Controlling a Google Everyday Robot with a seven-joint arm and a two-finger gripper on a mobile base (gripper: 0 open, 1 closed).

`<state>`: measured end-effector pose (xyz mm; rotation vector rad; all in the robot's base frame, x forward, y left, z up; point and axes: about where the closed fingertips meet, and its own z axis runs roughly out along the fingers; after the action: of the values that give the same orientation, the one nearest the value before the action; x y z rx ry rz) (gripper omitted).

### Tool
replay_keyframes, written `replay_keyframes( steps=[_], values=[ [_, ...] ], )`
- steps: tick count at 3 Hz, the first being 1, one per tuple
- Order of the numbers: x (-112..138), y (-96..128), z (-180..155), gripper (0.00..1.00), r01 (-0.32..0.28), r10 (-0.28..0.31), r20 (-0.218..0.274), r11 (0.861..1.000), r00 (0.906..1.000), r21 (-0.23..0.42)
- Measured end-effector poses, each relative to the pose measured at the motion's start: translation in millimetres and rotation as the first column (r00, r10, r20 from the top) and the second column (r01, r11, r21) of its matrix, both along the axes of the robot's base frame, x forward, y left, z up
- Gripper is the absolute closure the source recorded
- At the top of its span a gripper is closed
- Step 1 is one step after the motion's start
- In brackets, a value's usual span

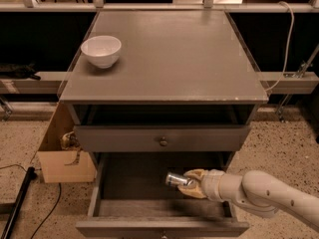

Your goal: Pick redbull can from middle drawer and place on counter

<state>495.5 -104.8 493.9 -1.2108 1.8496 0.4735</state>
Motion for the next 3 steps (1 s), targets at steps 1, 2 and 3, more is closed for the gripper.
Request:
replay_keyframes(
  steps=[1, 2, 3],
  values=[
    [1.6, -45.0, 63.4, 1.00, 0.000, 0.000, 0.071, 1.000, 0.9975, -0.002],
    [-10.4, -73.4, 116.7, 1.00, -0.024, 0.021, 0.118, 0.999, 0.9928, 0.023],
    [-10.0, -72.3, 114.4, 1.00, -0.023, 0.020, 0.113, 0.999, 0.9933, 0.022]
  ],
)
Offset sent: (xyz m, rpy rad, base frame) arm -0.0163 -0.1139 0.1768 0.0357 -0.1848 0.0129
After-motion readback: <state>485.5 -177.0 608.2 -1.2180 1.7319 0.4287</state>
